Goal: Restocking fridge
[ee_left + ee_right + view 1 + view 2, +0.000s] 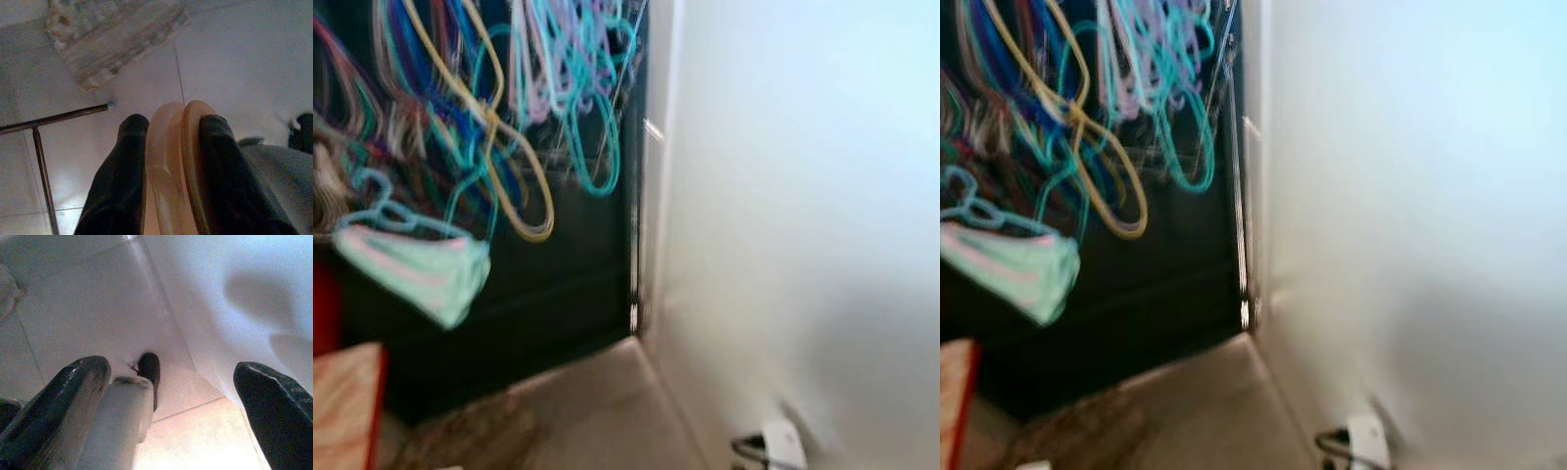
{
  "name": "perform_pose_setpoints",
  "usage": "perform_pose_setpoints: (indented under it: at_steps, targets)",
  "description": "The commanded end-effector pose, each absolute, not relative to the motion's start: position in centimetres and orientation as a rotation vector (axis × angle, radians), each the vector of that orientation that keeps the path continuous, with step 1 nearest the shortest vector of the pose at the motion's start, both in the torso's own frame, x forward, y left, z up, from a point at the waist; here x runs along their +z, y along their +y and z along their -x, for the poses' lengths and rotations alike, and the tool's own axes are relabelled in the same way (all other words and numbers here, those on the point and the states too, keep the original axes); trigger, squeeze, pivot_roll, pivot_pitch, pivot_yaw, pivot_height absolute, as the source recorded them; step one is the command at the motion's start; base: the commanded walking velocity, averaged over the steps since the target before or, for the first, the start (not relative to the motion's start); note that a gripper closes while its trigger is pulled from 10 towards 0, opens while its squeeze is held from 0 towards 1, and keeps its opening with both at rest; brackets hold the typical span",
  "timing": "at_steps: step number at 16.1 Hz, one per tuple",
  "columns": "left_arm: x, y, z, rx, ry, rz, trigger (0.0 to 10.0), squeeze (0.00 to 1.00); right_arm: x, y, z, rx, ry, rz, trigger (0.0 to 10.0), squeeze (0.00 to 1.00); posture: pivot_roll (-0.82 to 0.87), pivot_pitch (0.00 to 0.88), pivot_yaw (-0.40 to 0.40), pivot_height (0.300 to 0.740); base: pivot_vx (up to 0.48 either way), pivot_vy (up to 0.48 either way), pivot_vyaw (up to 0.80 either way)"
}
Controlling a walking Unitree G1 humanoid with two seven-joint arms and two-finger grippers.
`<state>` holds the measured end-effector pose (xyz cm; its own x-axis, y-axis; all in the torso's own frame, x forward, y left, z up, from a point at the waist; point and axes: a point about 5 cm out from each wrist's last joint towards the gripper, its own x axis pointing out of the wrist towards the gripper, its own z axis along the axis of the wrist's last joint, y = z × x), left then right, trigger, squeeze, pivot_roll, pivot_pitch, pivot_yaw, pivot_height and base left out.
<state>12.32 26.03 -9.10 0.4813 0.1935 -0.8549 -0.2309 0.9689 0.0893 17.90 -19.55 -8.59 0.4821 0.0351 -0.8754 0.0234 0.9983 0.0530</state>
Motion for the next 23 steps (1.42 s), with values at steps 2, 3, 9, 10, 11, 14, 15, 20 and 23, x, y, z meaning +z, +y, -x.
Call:
perform_pose_setpoints:
  at_steps: [2,3,9,10,11,14,15,20,23]
  targets:
    - [-9.0,24.7,-14.1,0.25,1.016,0.06,10.0,0.0,-8.6,-19.8,-17.8,-0.008,1.076,-0.066,10.0,0.0,-0.02,0.0,0.058,0.74,0.0,0.186,-0.8]
    - [-9.0,24.1,-14.6,0.241,1.016,0.053,10.0,0.0,-8.6,-19.8,-17.8,-0.01,1.077,-0.068,10.0,0.0,-0.02,0.0,0.059,0.74,0.0,0.48,-0.8]
    - [-9.0,19.4,-17.0,0.179,1.001,0.049,10.0,0.0,-8.6,-19.8,-17.7,-0.016,1.078,-0.076,10.0,0.0,-0.03,0.0,0.063,0.74,0.0,0.061,-0.8]
    - [-9.0,19.1,-17.1,0.175,1.001,0.048,10.0,0.0,-8.7,-19.8,-17.7,-0.016,1.078,-0.077,10.0,0.0,-0.03,0.0,0.066,0.74,0.0,0.0,-0.8]
    - [-8.9,18.5,-17.5,0.167,0.997,0.047,10.0,0.0,-8.7,-19.8,-17.7,-0.019,1.079,-0.078,10.0,0.0,-0.03,0.0,0.066,0.74,0.0,0.0,-0.8]
    - [-9.0,19.1,-17.1,0.166,1.004,0.033,10.0,0.0,-8.7,-19.8,-17.6,-0.019,1.084,-0.078,10.0,0.0,-0.03,0.0,0.067,0.74,0.0,0.0,-0.8]
    - [-9.1,19.8,-16.6,0.17,1.009,0.028,10.0,0.0,-8.7,-19.8,-17.6,-0.019,1.084,-0.078,10.0,0.0,-0.03,0.0,0.069,0.74,0.0,0.0,-0.8]
    - [-8.7,24.9,-14.6,0.218,1.016,0.006,10.0,0.0,-8.8,-19.7,-17.5,-0.02,1.085,-0.08,10.0,0.0,-0.03,0.0,0.074,0.74,0.0,0.0,-0.8]
    - [-8.6,26.2,-13.6,0.222,1.027,-0.006,10.0,0.0,-8.8,-19.6,-17.4,-0.024,1.086,-0.086,10.0,0.0,-0.04,0.0,0.077,0.74,0.0,0.0,-0.8]
